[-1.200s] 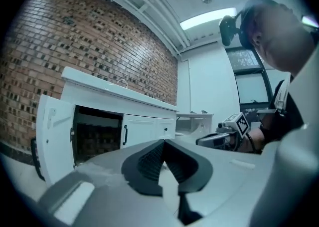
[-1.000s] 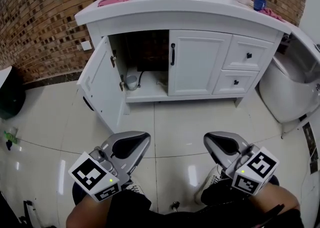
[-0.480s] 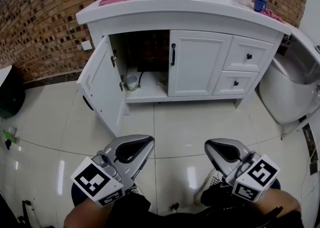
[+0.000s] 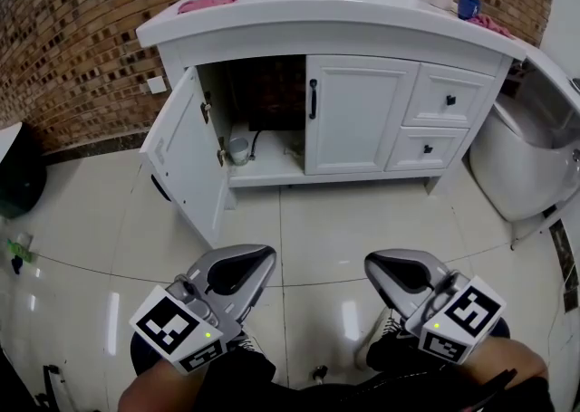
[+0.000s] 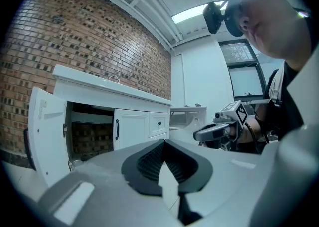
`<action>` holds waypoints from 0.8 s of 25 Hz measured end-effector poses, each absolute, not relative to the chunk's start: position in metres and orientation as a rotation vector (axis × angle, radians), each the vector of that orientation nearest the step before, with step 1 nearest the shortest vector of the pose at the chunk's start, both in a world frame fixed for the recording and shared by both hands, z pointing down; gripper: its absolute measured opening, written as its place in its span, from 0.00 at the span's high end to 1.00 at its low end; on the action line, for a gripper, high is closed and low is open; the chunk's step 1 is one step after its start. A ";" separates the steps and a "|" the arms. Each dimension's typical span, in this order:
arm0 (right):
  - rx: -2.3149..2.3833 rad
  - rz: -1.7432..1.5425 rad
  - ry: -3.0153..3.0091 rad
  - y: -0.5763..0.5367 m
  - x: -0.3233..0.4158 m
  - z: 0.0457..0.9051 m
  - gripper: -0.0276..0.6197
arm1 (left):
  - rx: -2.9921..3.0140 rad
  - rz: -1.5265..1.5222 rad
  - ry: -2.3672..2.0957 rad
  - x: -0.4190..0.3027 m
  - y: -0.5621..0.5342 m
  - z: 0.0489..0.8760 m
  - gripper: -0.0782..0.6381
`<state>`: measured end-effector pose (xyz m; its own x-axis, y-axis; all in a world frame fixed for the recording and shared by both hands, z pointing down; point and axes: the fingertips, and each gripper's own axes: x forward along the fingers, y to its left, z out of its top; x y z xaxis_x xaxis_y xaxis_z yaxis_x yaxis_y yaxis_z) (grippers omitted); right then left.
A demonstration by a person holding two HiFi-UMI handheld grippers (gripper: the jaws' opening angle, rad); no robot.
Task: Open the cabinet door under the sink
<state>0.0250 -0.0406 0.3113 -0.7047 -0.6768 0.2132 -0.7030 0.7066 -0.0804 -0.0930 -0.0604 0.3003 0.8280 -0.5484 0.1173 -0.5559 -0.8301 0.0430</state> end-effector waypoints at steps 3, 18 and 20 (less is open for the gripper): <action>1.118 0.205 -2.740 -0.041 0.024 0.310 0.95 | 2.927 0.153 -0.887 -0.093 -0.061 0.301 0.88; 1.125 0.239 -2.737 -0.044 0.024 0.313 0.95 | 2.925 0.148 -0.900 -0.095 -0.062 0.301 0.88; 1.125 0.241 -2.739 -0.044 0.023 0.313 0.95 | 2.925 0.153 -0.900 -0.095 -0.062 0.301 0.88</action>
